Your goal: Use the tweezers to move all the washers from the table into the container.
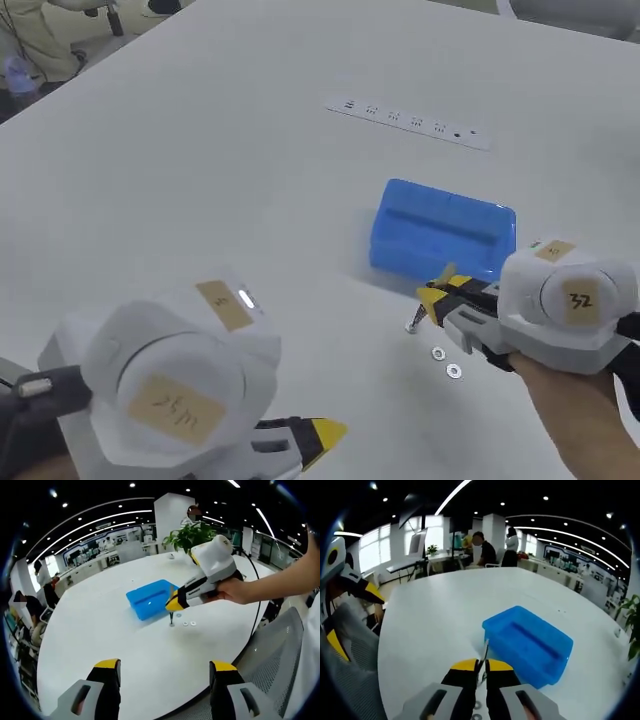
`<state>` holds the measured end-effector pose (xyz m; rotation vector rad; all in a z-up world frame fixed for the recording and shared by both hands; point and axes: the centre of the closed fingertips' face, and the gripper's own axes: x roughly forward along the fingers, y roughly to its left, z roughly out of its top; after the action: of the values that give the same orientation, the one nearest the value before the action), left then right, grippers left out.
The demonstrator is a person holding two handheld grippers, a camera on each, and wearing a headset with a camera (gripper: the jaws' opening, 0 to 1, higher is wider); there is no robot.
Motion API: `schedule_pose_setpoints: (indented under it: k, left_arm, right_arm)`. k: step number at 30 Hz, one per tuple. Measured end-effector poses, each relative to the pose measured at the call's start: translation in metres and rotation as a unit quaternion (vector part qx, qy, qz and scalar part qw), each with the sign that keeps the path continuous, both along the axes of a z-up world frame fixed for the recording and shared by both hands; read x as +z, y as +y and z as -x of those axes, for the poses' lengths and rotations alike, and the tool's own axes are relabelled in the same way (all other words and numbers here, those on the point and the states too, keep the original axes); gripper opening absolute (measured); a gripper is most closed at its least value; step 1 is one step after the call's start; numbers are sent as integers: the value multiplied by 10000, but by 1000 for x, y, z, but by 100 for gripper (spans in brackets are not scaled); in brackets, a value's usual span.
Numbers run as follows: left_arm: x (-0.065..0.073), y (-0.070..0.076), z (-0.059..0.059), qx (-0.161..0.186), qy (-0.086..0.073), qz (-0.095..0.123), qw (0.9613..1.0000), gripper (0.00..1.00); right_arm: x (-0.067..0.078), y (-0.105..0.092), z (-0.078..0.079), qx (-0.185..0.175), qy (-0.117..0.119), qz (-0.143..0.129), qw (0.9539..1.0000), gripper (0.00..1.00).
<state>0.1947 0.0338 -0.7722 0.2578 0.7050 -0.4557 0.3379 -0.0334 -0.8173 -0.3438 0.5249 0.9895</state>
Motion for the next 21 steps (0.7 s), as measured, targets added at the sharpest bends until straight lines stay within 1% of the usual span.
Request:
schedule_pose_setpoints:
  k: [1,5,10,14,16,19,21]
  left_arm:
    - [0,0,0,1,0,-4,10000,73]
    - [-1,0,1,6,-1,-3,10000,73]
    - [1,1,1,-7,-26,-14,10000,72]
    - [2,4,1,8,-42,-17,10000,73]
    - [4,3,0,16,-54,63,10000,75]
    - [7,2,-1,14,-101,96,9999,77]
    - [7,1,-1,8,-83,121,9999,78]
  right_arm:
    - [0,0,0,-5,45,-4,10000,1]
    - [-1,0,1,-38,63,9,10000,1]
    - [0,-3,0,-138,240,-74,9996,1]
    - [3,-5,1,-163,273,-115,9994,1]
    - [5,-5,2,-174,285,-148,9993,1]
    - [8,-6,4,-166,272,-162,9994,1]
    - [12,-6,5,-152,284,-199,9993,1]
